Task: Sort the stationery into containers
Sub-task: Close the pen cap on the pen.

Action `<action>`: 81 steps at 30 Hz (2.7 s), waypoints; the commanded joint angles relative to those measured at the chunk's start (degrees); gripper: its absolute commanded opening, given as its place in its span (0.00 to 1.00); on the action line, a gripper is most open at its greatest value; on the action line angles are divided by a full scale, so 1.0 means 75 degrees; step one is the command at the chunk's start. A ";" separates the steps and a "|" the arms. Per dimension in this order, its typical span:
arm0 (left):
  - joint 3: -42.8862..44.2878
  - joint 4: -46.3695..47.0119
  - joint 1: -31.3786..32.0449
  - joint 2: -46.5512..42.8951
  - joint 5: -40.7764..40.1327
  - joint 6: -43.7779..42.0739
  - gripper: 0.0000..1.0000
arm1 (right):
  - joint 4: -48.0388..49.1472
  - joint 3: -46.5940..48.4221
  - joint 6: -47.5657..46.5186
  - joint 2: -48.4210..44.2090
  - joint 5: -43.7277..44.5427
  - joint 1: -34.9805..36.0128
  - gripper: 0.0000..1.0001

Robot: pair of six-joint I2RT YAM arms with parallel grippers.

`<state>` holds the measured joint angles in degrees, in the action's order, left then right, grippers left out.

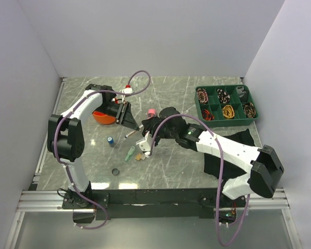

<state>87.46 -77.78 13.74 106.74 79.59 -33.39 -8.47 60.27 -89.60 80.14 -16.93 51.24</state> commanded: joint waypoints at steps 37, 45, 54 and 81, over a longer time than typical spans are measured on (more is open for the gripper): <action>0.0186 -0.0129 0.0067 -0.0263 0.0368 -0.0142 0.01 | 0.1937 -0.0548 0.0392 -0.0138 0.1308 0.0093 0.49; 0.0444 -0.0130 0.0067 0.0018 0.0544 -0.0014 0.01 | 0.1669 -0.0407 -0.0180 -0.0068 0.0641 0.0093 0.09; 0.0819 0.0033 0.0149 0.0217 0.1176 0.0430 0.01 | 0.1691 -0.0512 -0.0791 0.0190 0.0206 0.0257 0.00; 0.1557 -0.0141 0.0289 0.1541 0.1857 0.0151 0.01 | 0.4234 -0.0430 -0.0076 0.0952 -0.0611 0.1160 0.00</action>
<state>95.42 -82.78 13.30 116.79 76.66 -30.92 10.33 56.10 -89.38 89.12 1.61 53.47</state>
